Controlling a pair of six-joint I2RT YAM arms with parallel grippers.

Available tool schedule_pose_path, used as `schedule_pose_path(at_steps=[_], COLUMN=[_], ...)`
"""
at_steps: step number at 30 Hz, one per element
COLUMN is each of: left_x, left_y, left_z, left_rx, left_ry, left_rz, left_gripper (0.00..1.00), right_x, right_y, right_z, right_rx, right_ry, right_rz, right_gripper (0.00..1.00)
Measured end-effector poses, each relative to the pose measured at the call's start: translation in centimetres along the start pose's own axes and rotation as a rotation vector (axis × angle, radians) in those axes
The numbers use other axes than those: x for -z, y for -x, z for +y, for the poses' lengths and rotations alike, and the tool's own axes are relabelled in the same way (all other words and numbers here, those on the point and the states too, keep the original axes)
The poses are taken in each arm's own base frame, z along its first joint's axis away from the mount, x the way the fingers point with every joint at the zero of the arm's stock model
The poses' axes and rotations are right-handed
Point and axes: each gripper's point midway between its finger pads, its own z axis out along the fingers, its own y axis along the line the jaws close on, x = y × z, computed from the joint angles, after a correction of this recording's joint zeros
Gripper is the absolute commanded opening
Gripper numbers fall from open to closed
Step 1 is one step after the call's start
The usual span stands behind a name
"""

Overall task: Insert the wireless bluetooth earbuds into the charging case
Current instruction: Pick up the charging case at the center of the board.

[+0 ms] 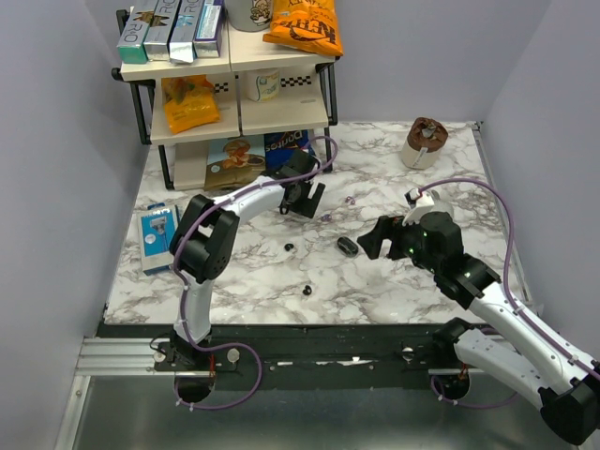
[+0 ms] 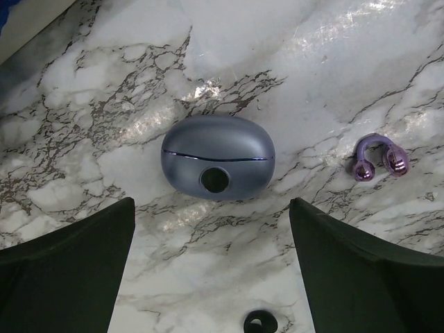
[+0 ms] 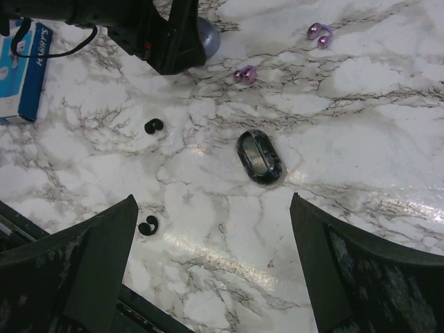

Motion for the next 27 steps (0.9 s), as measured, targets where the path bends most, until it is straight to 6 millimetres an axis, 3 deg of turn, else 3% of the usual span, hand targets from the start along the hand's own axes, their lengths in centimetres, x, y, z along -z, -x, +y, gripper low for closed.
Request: schedule_pose_path(at_steps=[8, 18, 27], left_x=[-1.8, -2.7, -2.8], left_y=[-1.2, 0.4, 0.3], left_z=[-0.2, -0.3, 0.4], left_rx=[-0.012, -0.013, 0.006], left_ry=[-0.003, -0.012, -0.032], left_rz=[0.041, 0.016, 0.024], left_gripper=[0.98, 0.93, 0.87], right_x=[0.1, 0.1, 0.1], right_y=[-0.3, -0.4, -0.4], right_z=[-0.1, -0.2, -0.2], right_rx=[0.0, 0.0, 0.0], right_ry=[-0.006, -0.007, -0.008], right_rz=[0.013, 0.016, 0.017], right_gripper=[1.0, 1.0, 1.0])
